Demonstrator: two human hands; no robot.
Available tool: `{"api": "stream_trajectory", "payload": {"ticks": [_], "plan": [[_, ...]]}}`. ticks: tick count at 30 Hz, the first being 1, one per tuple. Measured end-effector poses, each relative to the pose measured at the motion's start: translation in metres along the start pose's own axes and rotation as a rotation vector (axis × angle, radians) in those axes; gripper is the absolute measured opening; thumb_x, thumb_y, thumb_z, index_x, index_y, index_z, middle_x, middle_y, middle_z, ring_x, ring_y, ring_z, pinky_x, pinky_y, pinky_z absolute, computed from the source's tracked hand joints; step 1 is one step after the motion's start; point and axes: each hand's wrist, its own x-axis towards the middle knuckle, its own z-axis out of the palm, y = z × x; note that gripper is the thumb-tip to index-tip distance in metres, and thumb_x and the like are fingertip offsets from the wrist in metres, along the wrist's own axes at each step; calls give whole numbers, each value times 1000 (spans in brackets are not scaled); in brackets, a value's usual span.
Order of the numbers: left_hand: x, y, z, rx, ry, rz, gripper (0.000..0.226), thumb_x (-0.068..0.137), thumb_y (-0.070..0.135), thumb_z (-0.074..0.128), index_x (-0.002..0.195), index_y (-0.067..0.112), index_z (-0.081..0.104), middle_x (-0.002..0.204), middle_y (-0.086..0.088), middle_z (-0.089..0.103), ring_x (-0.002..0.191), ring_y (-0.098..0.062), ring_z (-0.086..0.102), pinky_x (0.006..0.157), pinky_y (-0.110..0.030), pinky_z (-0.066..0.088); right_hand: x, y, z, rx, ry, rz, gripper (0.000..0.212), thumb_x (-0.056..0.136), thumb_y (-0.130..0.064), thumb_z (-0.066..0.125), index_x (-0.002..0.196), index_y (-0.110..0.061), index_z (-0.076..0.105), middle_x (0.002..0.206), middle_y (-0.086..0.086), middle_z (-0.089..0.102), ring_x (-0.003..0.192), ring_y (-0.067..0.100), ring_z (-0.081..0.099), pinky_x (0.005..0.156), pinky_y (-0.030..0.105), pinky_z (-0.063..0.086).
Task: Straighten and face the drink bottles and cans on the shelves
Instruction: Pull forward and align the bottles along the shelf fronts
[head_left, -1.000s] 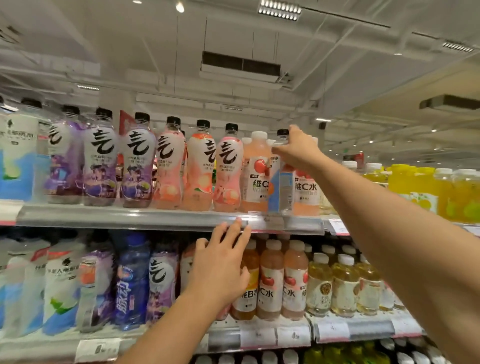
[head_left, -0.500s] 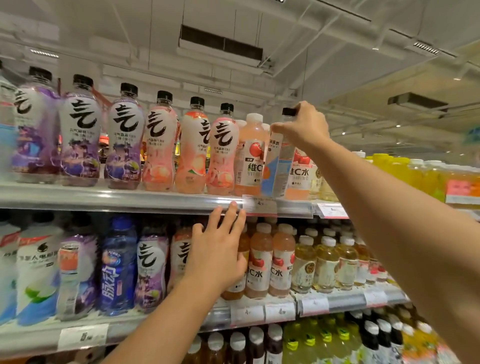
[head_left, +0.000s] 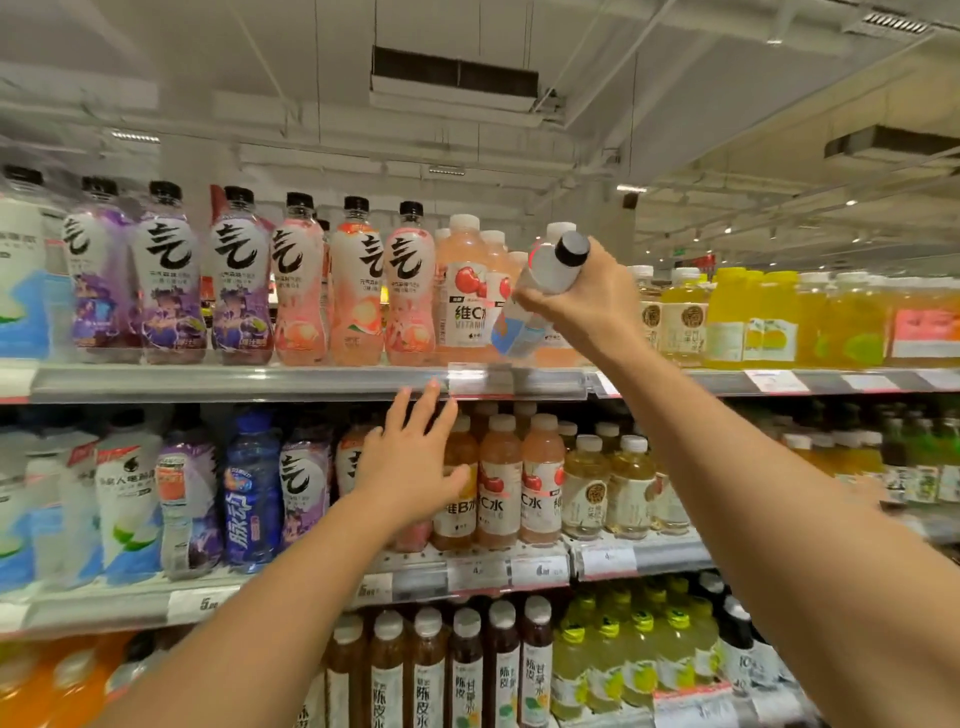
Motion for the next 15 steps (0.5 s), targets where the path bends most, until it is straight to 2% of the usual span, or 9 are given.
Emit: {"api": "stream_trajectory", "payload": {"ticks": [3,6,9,11,13,15], "plan": [[-26,7,11,-156,-24,-9,78,97,60,42,162,33,9,169,9,-13,155,-22,-13,124,-52,18,-49,4,-22,184,171,-34,52,70,-57,83,100,-24,55,94,-8,65,86,14,62,72,33,52],[-73,21,36,-274,17,-70,69,97,53,49,159,32,26,169,8,5,156,-19,3,126,-47,17,-116,11,-28,571,223,150,46,69,-51,87,102,-28,65,95,-12,73,90,7,70,82,34,58],[-129,30,64,-321,-43,-151,60,98,50,51,152,28,40,165,8,23,151,-16,21,123,-36,23,-198,26,-16,766,180,360,39,68,-38,92,97,-28,69,90,-15,75,86,4,72,80,34,60],[-167,30,84,-326,-137,-210,58,95,55,47,146,27,50,160,8,33,148,-17,30,119,-36,29,-250,40,-4,816,112,487,40,70,-34,93,102,-21,72,93,-11,76,88,6,73,82,34,60],[-203,28,100,-319,-216,-265,56,91,56,47,138,29,58,153,5,45,141,-17,41,114,-36,36,-295,51,7,817,57,600,50,66,-44,91,105,-19,73,97,-9,77,92,8,74,83,34,58],[-236,28,108,-316,-267,-307,49,92,50,52,135,28,62,144,6,55,134,-15,48,108,-31,39,-333,55,15,804,10,707,50,61,-53,84,98,-21,74,92,-12,77,87,6,74,78,28,55]]}}
